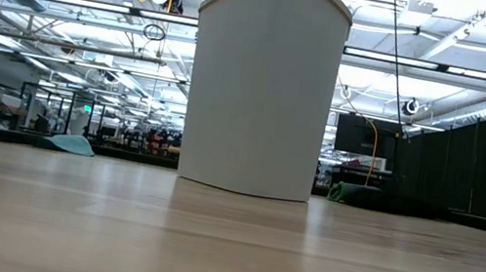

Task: Place trash/remove bag and relplace
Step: Remove the light blue trash bag from the white trash bin

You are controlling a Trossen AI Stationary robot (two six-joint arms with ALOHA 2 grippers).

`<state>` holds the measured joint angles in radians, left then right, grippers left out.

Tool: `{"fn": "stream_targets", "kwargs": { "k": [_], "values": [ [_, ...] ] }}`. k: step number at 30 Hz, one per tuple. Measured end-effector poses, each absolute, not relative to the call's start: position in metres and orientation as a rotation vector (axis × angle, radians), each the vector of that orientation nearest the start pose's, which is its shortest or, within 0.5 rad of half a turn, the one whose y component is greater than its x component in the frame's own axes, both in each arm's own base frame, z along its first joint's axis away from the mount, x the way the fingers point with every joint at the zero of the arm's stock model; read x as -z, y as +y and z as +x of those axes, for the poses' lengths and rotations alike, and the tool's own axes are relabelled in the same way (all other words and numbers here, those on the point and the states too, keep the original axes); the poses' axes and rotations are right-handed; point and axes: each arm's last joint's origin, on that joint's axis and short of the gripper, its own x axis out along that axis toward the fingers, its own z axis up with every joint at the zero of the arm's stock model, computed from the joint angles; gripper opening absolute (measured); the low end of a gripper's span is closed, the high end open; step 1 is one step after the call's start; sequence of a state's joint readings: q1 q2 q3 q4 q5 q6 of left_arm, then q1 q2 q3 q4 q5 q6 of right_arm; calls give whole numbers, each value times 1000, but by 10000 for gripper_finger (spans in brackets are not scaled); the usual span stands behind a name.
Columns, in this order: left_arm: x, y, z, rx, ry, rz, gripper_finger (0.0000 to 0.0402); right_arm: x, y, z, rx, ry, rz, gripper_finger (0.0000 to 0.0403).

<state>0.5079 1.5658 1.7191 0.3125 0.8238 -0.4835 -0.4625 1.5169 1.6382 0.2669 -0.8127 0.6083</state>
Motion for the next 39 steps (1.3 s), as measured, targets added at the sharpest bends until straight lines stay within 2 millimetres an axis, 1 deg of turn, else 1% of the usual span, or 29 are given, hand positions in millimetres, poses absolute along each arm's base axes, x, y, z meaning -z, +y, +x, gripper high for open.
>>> {"fn": "stream_targets", "kwargs": {
  "k": [6, 11, 21, 27, 30, 33, 34, 39],
  "values": [
    [-506, 142, 298, 335, -324, -189, 0, -488, -126, 299, -404, -191, 373, 82],
    [-505, 139, 300, 347, -312, -200, 0, -489, -128, 299, -350, -218, 360, 82],
    [-505, 138, 301, 357, -306, -204, 0, -488, -128, 300, -344, -211, 370, 82],
    [-505, 138, 301, 346, -311, -206, 0, -487, -128, 300, -346, -192, 416, 81],
    [-504, 138, 302, 346, -310, -207, 0, -485, -129, 300, -340, -177, 431, 63],
    [-504, 138, 302, 346, -310, -207, 0, -484, -130, 300, -334, -172, 433, 16],
    [-504, 138, 302, 347, -310, -207, 0, -484, -130, 300, -331, -173, 432, 9],
    [-504, 137, 303, 348, -309, -209, 0, -486, -130, 300, -315, -199, 431, 1]
  ]
}}
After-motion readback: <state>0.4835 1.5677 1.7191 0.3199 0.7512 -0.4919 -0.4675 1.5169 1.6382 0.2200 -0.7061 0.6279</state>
